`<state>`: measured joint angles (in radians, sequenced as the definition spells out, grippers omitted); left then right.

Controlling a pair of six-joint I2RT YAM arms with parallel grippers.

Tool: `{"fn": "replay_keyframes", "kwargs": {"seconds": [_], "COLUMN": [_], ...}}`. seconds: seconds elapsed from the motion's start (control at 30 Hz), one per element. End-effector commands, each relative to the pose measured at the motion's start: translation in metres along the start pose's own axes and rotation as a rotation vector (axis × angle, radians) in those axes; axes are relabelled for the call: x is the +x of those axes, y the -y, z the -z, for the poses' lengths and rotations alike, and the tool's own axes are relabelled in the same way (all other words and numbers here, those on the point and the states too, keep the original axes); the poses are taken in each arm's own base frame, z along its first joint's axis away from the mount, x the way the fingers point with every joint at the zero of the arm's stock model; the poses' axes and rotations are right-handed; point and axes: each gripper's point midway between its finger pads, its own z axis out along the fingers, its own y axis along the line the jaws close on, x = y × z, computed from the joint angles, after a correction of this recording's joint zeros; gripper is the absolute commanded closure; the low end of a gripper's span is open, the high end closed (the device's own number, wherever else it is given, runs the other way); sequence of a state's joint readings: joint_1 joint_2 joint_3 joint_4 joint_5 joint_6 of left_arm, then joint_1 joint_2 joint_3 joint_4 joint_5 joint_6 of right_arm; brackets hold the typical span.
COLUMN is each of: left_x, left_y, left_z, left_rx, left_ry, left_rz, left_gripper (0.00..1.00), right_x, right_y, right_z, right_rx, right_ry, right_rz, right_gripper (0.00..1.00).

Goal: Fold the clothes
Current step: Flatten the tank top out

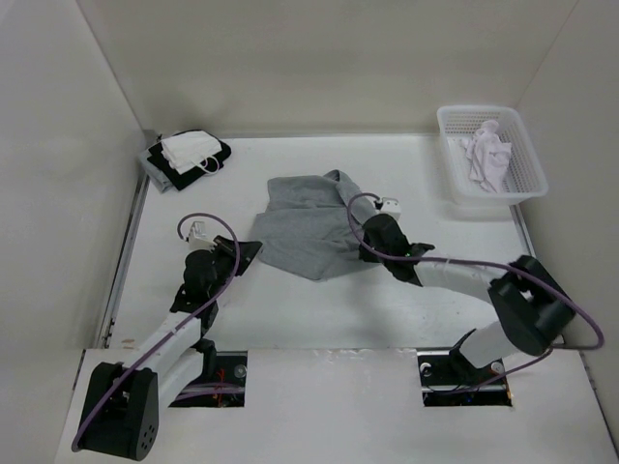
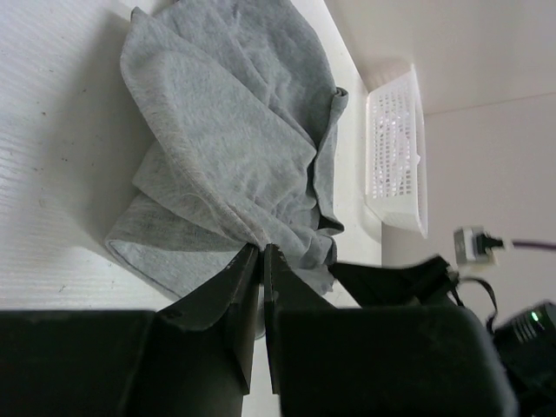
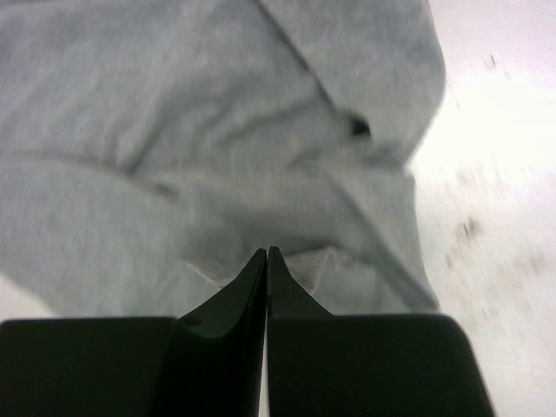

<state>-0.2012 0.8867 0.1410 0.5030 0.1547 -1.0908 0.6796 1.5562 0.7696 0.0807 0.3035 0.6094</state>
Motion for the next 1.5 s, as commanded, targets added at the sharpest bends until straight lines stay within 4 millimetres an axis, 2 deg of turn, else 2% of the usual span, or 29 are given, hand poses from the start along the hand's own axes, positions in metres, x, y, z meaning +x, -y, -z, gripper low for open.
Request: {"fn": "replay_keyframes", "kwargs": {"seconds": [0.0, 0.03, 0.07, 0.1, 0.2, 0.23, 0.27, 0.33, 0.4, 0.43, 0.57, 0.6, 0.8, 1.03, 1.33, 1.47], "left_x": [-0.008, -0.008, -0.011, -0.014, -0.019, -0.02, -0.021, -0.021, -0.02, -0.019, -0.016, -0.016, -0.014, -0.011, -0.012, -0.014], "left_y": [0.012, 0.012, 0.013, 0.013, 0.015, 0.015, 0.015, 0.015, 0.015, 0.016, 0.015, 0.015, 0.017, 0.019, 0.021, 0.024], "left_z": [0.003, 0.004, 0.004, 0.004, 0.005, 0.005, 0.005, 0.005, 0.005, 0.006, 0.007, 0.008, 0.009, 0.009, 0.009, 0.009], "left_rx": [0.062, 0.06, 0.059, 0.058, 0.063, 0.064, 0.063, 0.064, 0.064, 0.067, 0.066, 0.068, 0.073, 0.082, 0.088, 0.096], "left_ry": [0.03, 0.032, 0.04, 0.046, 0.056, 0.059, 0.06, 0.061, 0.059, 0.056, 0.048, 0.047, 0.041, 0.035, 0.037, 0.042], "left_rz": [-0.016, -0.015, -0.014, -0.013, -0.012, -0.011, -0.009, -0.01, -0.008, -0.006, -0.006, -0.005, -0.005, -0.013, -0.011, -0.011], "left_gripper": [0.95, 0.95, 0.95, 0.95, 0.95, 0.95, 0.95, 0.95, 0.95, 0.95, 0.95, 0.95, 0.95, 0.95, 0.95, 0.95], "right_x": [0.002, 0.008, 0.023, 0.05, 0.084, 0.09, 0.091, 0.085, 0.079, 0.078, 0.083, 0.09, 0.103, 0.112, 0.128, 0.13], "right_y": [-0.015, -0.016, -0.015, -0.012, 0.002, 0.006, 0.009, 0.019, 0.028, 0.034, 0.031, 0.028, 0.031, 0.021, 0.033, 0.041], "right_z": [0.071, 0.078, 0.094, 0.11, 0.131, 0.138, 0.142, 0.145, 0.143, 0.14, 0.13, 0.123, 0.108, 0.094, 0.099, 0.104], "right_rx": [-0.098, -0.111, -0.138, -0.163, -0.158, -0.157, -0.147, -0.101, -0.059, -0.026, -0.003, 0.006, 0.065, 0.028, 0.091, 0.132], "right_ry": [0.068, 0.059, 0.028, -0.052, -0.169, -0.182, -0.187, -0.157, -0.125, -0.128, -0.145, -0.169, -0.19, -0.202, -0.267, -0.277], "right_rz": [0.026, 0.032, 0.041, 0.049, -0.004, -0.059, -0.074, -0.139, -0.161, -0.167, -0.192, -0.203, -0.244, -0.288, -0.289, -0.279], "right_gripper": [0.97, 0.97, 0.96, 0.96, 0.95, 0.9, 0.86, 0.69, 0.68, 0.64, 0.58, 0.57, 0.57, 0.59, 0.68, 0.66]}}
